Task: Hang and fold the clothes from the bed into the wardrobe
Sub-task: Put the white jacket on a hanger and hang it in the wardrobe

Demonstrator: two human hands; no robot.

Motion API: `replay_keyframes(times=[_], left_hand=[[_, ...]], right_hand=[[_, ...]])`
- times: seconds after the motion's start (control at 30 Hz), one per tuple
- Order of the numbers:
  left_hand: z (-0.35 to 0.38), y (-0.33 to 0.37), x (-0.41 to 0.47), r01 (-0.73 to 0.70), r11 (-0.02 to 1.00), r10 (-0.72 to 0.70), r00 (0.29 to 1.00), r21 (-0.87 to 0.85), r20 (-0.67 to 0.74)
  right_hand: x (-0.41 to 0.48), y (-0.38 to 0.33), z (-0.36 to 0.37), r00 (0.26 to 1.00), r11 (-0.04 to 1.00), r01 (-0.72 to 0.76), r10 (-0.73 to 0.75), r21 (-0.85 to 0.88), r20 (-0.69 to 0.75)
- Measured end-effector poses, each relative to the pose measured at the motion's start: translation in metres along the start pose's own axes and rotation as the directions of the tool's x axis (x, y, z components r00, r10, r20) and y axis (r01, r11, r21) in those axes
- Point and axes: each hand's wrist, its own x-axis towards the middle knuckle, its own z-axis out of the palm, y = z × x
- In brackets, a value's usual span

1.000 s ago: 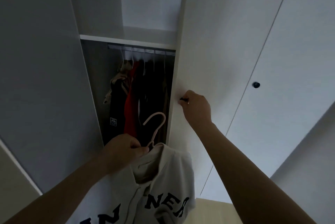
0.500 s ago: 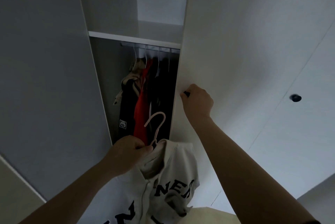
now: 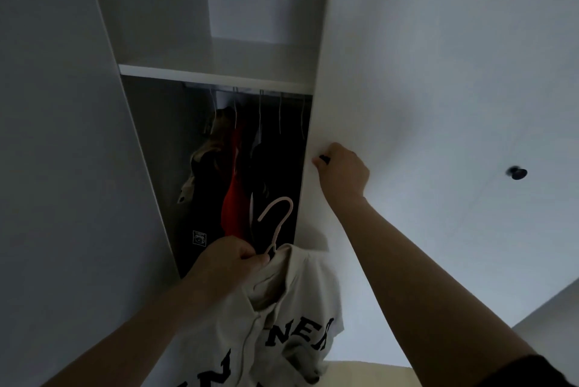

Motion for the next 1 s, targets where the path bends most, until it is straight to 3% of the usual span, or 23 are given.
replay_keyframes(times=[0.1,0.23,0.37,0.73,1.0], left_hand=[[-0.001,-0.004,0.012,-0.037,0.999,0.038,0.999,-0.017,0.024],[0.000,-0.010,0.023,-0.050,0.999,0.050,0.998,-0.001,0.048],[0.008,-0.002,0.036,-0.068,0.997,0.066,0.995,0.028,0.075],[0.062,0.080,0.055,-0.181,0.980,0.171,0.978,0.078,0.117],[0.119,0.146,0.062,-0.214,0.975,0.209,0.975,0.062,0.075]], right_hand=[[0.014,0.002,0.001,0.996,0.996,-0.058,0.053,0.069,0.065],[0.019,0.020,-0.006,0.988,0.950,-0.086,0.042,0.301,0.150],[0.003,0.054,-0.018,0.983,0.930,-0.102,0.040,0.354,0.179],[-0.020,0.210,-0.086,0.966,0.937,-0.244,0.258,0.250,-0.022],[0.015,0.287,-0.132,0.984,0.976,-0.143,0.159,0.167,-0.086]])
